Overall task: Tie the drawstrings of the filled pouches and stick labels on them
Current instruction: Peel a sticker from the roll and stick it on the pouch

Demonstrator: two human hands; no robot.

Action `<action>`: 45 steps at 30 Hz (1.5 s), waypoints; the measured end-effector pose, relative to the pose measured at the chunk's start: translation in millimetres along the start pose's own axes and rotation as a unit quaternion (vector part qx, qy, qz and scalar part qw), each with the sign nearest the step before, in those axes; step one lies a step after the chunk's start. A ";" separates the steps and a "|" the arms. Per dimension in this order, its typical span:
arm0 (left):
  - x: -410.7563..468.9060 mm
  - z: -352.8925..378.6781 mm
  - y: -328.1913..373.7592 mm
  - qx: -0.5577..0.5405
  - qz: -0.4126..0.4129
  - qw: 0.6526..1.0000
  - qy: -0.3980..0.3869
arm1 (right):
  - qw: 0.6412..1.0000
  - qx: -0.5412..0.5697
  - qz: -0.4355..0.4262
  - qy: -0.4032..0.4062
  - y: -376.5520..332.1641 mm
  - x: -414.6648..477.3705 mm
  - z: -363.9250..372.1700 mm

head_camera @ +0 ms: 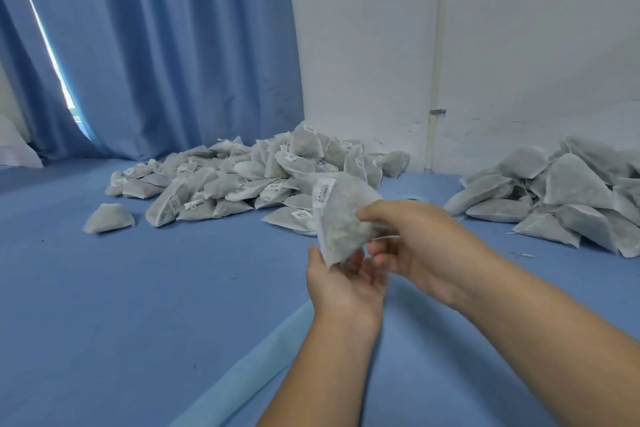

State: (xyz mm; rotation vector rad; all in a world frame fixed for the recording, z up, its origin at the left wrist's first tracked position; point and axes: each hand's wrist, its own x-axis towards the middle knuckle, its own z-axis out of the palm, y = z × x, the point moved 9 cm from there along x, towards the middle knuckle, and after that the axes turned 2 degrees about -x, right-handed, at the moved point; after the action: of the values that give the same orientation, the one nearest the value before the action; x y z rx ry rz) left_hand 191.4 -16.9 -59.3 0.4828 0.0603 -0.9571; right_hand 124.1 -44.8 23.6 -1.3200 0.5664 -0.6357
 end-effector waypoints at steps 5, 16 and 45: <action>3.0 -12.1 5.4 0.028 0.011 0.998 0.050 | 0.995 0.098 -0.016 -0.006 -24.2 59.0 51.7; 5.1 24.8 31.5 0.806 0.325 0.494 0.035 | 0.968 -0.165 0.005 0.187 37.7 55.9 -96.5; -10.2 13.6 47.8 0.911 0.203 0.340 0.111 | 0.739 -0.671 -0.066 0.017 31.7 69.0 -136.0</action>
State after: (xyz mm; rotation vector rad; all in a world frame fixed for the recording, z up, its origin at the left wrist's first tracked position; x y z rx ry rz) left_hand 221.3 8.1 -26.9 2.6052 -1.0130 0.0522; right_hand 80.7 -184.0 -31.4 -2.7343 1.0416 -0.2872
